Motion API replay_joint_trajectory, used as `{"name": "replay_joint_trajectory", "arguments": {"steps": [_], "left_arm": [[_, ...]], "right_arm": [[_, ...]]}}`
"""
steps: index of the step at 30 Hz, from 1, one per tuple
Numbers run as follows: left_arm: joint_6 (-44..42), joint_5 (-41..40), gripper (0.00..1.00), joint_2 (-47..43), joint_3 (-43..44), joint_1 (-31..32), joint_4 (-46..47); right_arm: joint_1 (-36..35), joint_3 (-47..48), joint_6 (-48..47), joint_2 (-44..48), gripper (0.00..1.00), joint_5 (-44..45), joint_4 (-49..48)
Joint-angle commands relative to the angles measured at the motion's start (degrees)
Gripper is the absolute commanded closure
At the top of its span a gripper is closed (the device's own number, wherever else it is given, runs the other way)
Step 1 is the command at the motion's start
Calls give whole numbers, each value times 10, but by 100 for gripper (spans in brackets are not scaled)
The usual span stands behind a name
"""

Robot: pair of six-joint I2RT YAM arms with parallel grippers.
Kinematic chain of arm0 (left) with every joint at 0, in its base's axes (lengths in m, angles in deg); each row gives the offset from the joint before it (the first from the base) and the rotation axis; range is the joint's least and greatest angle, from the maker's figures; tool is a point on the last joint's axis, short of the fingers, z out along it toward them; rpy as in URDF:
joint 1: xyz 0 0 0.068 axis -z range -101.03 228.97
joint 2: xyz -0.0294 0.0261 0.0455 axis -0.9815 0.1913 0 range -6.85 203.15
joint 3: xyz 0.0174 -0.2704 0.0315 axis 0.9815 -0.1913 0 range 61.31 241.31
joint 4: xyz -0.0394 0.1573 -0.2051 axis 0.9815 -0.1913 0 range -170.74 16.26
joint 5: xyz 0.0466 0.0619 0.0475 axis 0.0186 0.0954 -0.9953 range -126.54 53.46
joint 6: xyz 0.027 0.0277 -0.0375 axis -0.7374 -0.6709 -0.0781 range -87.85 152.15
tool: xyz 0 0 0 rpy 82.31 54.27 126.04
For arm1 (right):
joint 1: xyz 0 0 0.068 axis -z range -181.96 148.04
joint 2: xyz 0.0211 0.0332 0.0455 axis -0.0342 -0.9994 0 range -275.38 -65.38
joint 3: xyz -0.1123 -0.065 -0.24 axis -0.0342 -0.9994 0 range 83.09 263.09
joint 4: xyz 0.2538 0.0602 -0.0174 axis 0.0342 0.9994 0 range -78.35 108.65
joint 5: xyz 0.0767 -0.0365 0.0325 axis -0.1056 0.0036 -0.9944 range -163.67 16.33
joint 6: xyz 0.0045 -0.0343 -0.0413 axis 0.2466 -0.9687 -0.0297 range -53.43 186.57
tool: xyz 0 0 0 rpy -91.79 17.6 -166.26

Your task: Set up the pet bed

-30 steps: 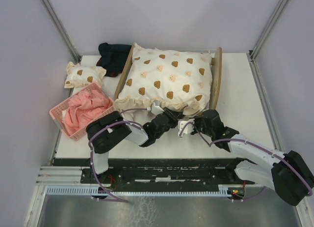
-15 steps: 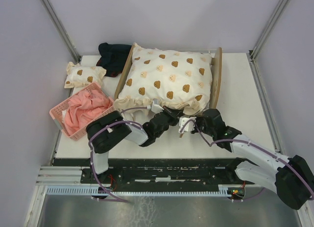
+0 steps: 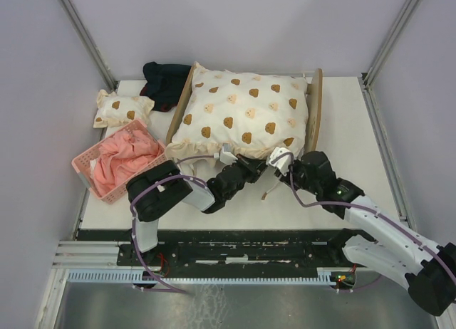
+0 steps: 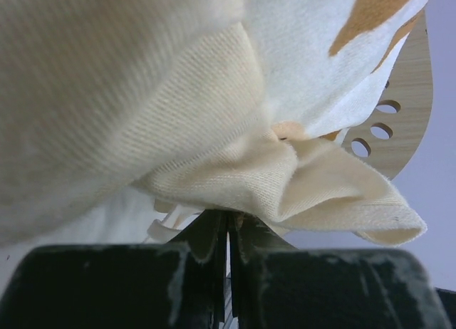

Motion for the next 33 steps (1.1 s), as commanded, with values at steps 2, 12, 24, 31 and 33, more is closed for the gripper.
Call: {"name": "replay_joint_trajectory", "arguments": {"steps": [2,12,24,31,33], "left_arm": [[-25,3,97,5,4,-1,39],[-26,17,97,-9,-31,4,84],[-61,-5,97,-30,-74,18,83],[-77,-9,97,-22,-82,23,97],[-85,-16,97,-27,-87,23,103]], "right_arm": [[0,77,237,31,63,103,47],[-1,-119,636,185,71,154,-100],[-10,-249,737,130,65,216,-258],[-13,-273,731,61,59,205,-353],[-14,-270,731,41,58,208,-366]]}}
